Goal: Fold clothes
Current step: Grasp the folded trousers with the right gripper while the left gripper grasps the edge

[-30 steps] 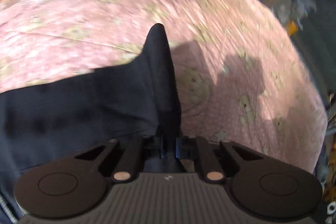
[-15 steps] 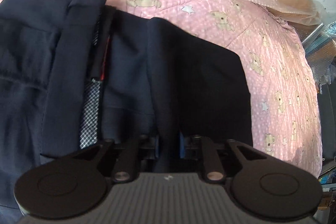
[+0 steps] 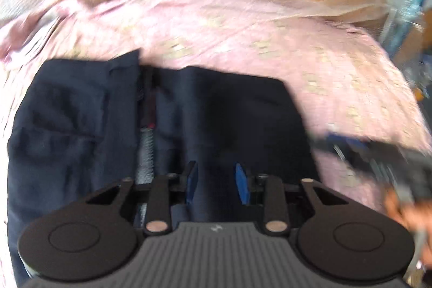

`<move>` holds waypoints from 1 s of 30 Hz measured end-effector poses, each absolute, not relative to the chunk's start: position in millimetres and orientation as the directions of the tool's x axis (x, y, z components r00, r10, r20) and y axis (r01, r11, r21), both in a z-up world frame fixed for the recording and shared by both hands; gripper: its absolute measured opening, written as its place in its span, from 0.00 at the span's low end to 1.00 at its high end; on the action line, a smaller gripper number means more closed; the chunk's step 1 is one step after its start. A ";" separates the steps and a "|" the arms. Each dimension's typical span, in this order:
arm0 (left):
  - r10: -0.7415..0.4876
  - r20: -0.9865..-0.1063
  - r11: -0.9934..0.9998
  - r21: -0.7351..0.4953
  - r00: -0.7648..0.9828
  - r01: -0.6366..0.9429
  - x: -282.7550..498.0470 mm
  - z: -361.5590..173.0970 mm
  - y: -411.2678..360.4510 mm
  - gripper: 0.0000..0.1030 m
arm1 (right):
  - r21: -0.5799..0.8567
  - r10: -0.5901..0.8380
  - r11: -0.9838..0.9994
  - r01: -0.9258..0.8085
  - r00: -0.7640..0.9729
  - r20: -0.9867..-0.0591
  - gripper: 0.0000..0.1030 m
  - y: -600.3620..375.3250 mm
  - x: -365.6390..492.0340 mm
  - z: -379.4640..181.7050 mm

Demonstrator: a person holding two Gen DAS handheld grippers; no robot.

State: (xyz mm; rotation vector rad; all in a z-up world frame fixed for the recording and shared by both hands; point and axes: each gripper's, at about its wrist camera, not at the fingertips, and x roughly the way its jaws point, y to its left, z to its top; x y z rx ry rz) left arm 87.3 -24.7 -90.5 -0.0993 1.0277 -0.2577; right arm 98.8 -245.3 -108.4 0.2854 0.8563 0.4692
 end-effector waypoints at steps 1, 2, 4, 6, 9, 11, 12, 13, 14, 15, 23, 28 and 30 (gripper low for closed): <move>-0.280 -0.829 0.957 -0.199 0.485 0.212 82.4 -87.9 -39.8 0.35 | 0.490 0.531 0.839 -0.238 0.554 -0.641 0.43 -255.9 117.7 -116.0; -0.295 -0.829 0.948 -0.189 0.476 0.258 77.5 -89.4 -57.6 0.37 | 0.554 0.559 0.810 -0.194 0.540 -0.629 0.43 -266.4 136.5 -124.5; -0.300 -0.836 0.930 -0.149 0.460 0.336 69.8 -100.6 -94.2 0.37 | 0.618 0.605 0.770 -0.157 0.488 -0.630 0.43 -276.0 170.3 -145.3; -0.257 -0.858 0.926 -0.087 0.445 0.368 67.0 -124.3 -124.6 0.37 | 0.650 0.649 0.742 -0.163 0.417 -0.636 0.45 -277.2 194.1 -163.3; -0.204 -0.893 0.939 -0.063 0.401 0.337 66.8 -156.8 -141.1 0.34 | 0.674 0.704 0.703 -0.227 0.355 -0.615 0.46 -272.5 211.2 -180.4; -0.174 -0.887 0.942 -0.023 0.428 0.335 63.6 -158.0 -149.0 0.34 | 0.711 0.741 0.663 -0.233 0.336 -0.581 0.45 -271.9 224.1 -186.3; -0.164 -0.891 0.944 -0.017 0.424 0.329 64.1 -157.8 -151.4 0.34 | 0.733 0.761 0.640 -0.231 0.323 -0.562 0.29 -271.9 232.4 -189.3; -0.160 -0.893 0.948 -0.020 0.420 0.319 64.4 -157.5 -151.6 0.34 | 0.741 0.771 0.627 -0.239 0.324 -0.548 0.03 -271.5 239.4 -189.2; -0.158 -0.895 0.951 -0.023 0.417 0.310 65.8 -157.5 -151.7 0.34 | 0.744 0.776 0.620 -0.251 0.335 -0.534 0.03 -271.6 245.4 -185.5; -0.157 -0.896 0.953 -0.027 0.415 0.302 67.5 -157.7 -151.6 0.34 | 0.745 0.781 0.613 -0.263 0.346 -0.520 0.02 -271.9 251.1 -180.9; -0.199 -0.881 0.959 -0.086 0.430 0.269 59.9 -139.4 -144.8 0.36 | 0.737 0.738 0.639 -0.221 0.447 -0.505 0.05 -303.7 248.6 -159.2; -0.216 -0.863 0.976 -0.177 0.457 0.127 56.5 -124.2 -99.3 0.45 | 0.738 0.720 0.644 -0.198 0.482 -0.499 0.25 -333.2 206.1 -151.5; -0.172 -0.907 0.985 -0.163 0.384 0.056 60.3 -147.4 -80.3 0.44 | 0.745 0.735 0.636 -0.204 0.456 -0.502 0.28 -339.4 165.8 -158.3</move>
